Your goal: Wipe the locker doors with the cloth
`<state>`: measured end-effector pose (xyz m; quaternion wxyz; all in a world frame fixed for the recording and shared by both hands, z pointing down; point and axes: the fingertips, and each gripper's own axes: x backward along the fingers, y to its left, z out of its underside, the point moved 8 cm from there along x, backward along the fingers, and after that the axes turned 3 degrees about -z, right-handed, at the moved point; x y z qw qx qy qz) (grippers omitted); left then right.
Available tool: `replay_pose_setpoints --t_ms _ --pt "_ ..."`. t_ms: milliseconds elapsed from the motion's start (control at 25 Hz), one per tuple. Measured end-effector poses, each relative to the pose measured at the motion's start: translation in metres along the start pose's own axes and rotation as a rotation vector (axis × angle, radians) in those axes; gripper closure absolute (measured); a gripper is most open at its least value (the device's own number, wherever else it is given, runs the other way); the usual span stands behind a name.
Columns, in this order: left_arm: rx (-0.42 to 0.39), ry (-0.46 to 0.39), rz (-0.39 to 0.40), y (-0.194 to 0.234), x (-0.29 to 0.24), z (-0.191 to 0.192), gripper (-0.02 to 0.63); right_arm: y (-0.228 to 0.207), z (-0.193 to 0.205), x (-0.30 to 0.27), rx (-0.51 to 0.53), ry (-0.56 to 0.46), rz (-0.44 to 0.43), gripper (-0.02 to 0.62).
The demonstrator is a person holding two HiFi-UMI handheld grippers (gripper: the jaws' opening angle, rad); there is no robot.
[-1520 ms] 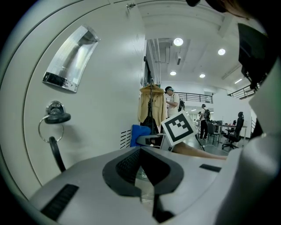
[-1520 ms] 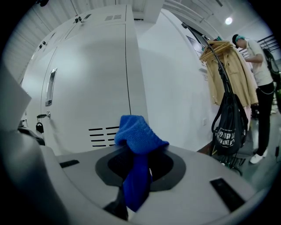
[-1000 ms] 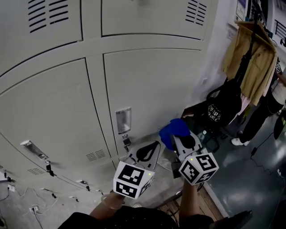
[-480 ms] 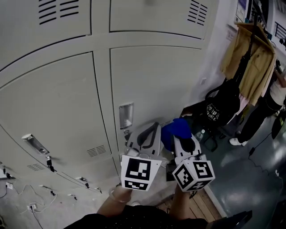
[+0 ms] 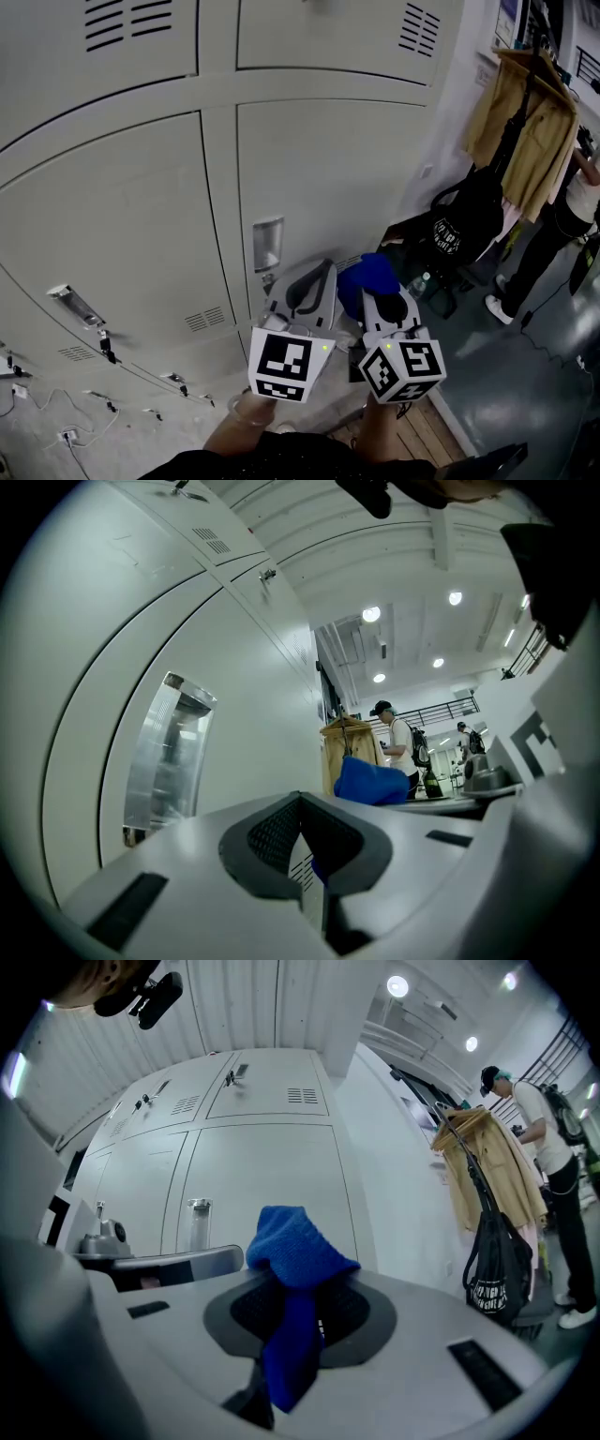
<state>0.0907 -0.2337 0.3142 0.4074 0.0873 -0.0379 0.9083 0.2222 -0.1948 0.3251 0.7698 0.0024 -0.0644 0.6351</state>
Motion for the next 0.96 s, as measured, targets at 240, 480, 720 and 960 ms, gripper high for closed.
replay_pose_setpoints --t_ms 240,480,720,960 --pt "-0.008 -0.008 0.01 -0.0017 -0.0014 -0.001 0.6 -0.0007 0.0006 0.001 0.003 0.001 0.011 0.511" --pt "-0.024 -0.018 0.027 -0.0044 -0.0025 -0.0036 0.6 -0.0006 0.0 0.0016 -0.004 0.001 0.018 0.511" --pt "-0.021 -0.014 0.034 -0.006 -0.0006 -0.0022 0.6 0.002 0.0014 0.0019 -0.025 0.015 0.015 0.511" --pt "-0.024 0.001 0.017 -0.0046 0.0003 0.0004 0.6 0.0004 0.0017 0.0001 -0.034 0.04 0.009 0.511"
